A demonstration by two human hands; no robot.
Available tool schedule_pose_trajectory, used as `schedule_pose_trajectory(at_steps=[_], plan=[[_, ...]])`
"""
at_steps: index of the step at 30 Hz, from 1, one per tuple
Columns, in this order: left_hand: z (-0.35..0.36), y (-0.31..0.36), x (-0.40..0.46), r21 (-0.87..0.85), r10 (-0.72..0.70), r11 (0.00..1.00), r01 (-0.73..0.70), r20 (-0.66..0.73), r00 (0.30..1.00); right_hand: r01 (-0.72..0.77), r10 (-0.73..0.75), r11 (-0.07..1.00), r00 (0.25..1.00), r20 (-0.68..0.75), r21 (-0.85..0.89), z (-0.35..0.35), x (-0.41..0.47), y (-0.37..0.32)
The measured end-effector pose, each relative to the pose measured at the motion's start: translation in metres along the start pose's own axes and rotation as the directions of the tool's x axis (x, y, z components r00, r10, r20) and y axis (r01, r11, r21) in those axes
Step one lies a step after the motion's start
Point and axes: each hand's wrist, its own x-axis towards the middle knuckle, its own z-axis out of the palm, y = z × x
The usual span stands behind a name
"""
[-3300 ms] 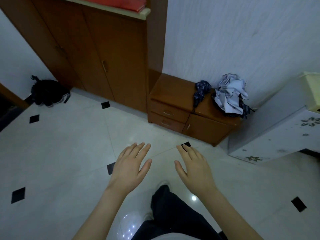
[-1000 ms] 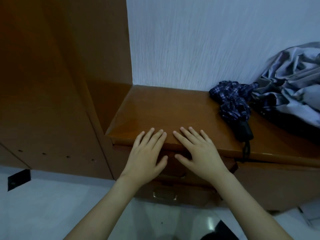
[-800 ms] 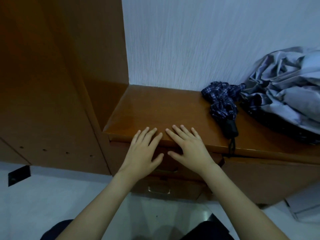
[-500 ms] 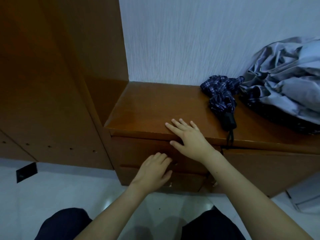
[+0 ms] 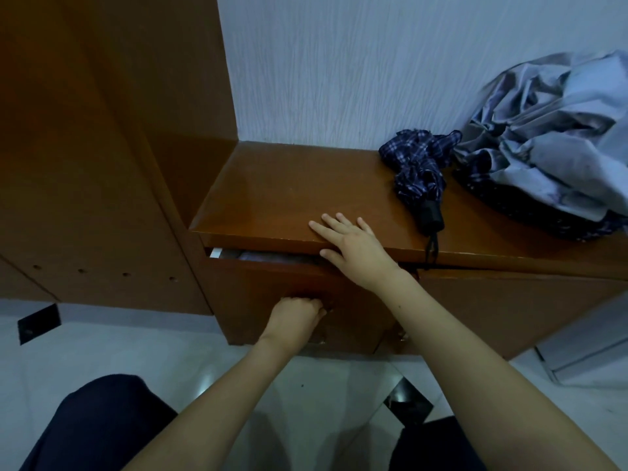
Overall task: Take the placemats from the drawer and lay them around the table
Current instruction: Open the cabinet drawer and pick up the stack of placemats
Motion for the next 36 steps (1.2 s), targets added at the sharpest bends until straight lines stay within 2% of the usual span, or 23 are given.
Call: schedule_pose_trajectory(at_steps=[5,7,9,11,13,15,17,30,36], plan=[[0.004,0.000,-0.021,0.018,0.111,0.994,-0.110,-0.077,0.991,-0.014,0.014,0.998,1.000,0.012,-0.056,-0.002,0.001,-0.003],[0.000,0.003,-0.027,0.066,0.178,0.984,-0.166,-0.250,0.952,-0.017,0.017,0.998,1.000,0.011,-0.054,-0.002,0.001,-0.004],[-0.013,0.008,-0.032,0.076,0.228,0.973,-0.217,-0.449,0.864,-0.019,0.020,0.999,1.000,0.018,-0.049,-0.002,0.002,-0.003],[-0.036,0.009,-0.030,0.050,0.190,0.980,-0.194,-0.529,0.827,-0.012,0.013,0.999,1.000,0.021,-0.043,-0.003,0.002,-0.002],[-0.054,0.006,-0.024,-0.007,0.066,0.997,-0.078,-0.466,0.882,-0.003,0.004,0.999,1.000,0.021,-0.040,-0.003,0.002,-0.002],[-0.062,0.001,-0.013,-0.018,-0.038,0.999,0.034,-0.292,0.956,-0.002,0.003,0.999,1.000,0.014,-0.044,-0.002,0.002,-0.001],[-0.062,-0.002,-0.008,0.009,-0.063,0.998,0.066,-0.188,0.980,-0.001,0.001,0.999,1.000,0.000,-0.053,0.000,0.002,0.000],[-0.057,0.007,-0.047,-0.101,-0.066,0.994,0.044,-0.233,0.970,0.010,-0.013,0.997,0.999,-0.039,-0.072,0.005,0.001,0.002],[-0.064,0.011,-0.059,-0.054,-0.028,0.998,0.021,-0.123,0.992,0.010,-0.015,0.998,0.998,-0.068,-0.069,0.008,0.000,0.002]])
